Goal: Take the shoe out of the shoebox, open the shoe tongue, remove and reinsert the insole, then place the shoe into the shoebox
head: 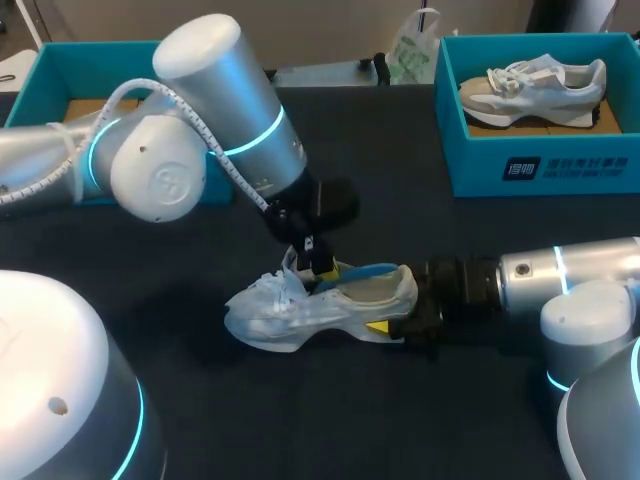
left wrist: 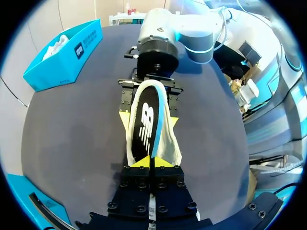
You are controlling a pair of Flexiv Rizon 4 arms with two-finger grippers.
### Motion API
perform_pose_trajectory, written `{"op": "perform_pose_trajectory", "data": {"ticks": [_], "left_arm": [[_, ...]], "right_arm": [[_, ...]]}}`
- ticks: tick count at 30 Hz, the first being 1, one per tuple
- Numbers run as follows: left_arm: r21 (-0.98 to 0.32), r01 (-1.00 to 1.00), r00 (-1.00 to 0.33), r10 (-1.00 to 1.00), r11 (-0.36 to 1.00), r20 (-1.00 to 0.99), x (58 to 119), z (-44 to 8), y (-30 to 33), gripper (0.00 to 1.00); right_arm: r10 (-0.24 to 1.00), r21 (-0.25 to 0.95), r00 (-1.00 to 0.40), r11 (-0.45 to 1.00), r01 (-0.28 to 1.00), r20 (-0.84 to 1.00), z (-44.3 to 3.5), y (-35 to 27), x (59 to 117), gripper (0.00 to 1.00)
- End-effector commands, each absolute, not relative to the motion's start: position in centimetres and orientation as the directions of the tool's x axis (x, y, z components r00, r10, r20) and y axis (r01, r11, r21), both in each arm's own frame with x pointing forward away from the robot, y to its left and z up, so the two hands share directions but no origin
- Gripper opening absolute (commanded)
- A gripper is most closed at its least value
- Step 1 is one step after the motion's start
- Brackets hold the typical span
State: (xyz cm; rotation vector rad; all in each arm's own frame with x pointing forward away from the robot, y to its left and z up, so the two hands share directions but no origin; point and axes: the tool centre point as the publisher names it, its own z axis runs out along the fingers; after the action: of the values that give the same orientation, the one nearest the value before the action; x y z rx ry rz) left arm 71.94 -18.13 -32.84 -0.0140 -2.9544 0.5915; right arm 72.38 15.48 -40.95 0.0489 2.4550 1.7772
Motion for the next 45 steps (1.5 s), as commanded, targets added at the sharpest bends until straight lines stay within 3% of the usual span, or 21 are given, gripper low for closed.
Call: {"op": "perform_pose_trajectory", "data": {"ticks": [1,12,45], "left_arm": [[-0.377,0.001,-0.993,0.045,0.926,0.106,71.8,-33.0,-19.8,0.0],[-0.382,0.031,-0.998,0.052,0.924,0.045,71.1,-32.6,-22.0,0.0],[-0.416,-0.067,-0.998,-0.055,0.907,0.041,71.0,-32.6,-18.2,0.0]], "right_arm": [[0.091,0.947,-0.993,0.32,-0.037,-0.07,-40.8,15.6,72.2,0.0],[0.091,0.947,-0.993,0.32,-0.037,-0.07,-40.8,15.6,72.2,0.0],[0.091,0.947,-0.993,0.32,-0.037,-0.07,-40.8,15.6,72.2,0.0]]}}
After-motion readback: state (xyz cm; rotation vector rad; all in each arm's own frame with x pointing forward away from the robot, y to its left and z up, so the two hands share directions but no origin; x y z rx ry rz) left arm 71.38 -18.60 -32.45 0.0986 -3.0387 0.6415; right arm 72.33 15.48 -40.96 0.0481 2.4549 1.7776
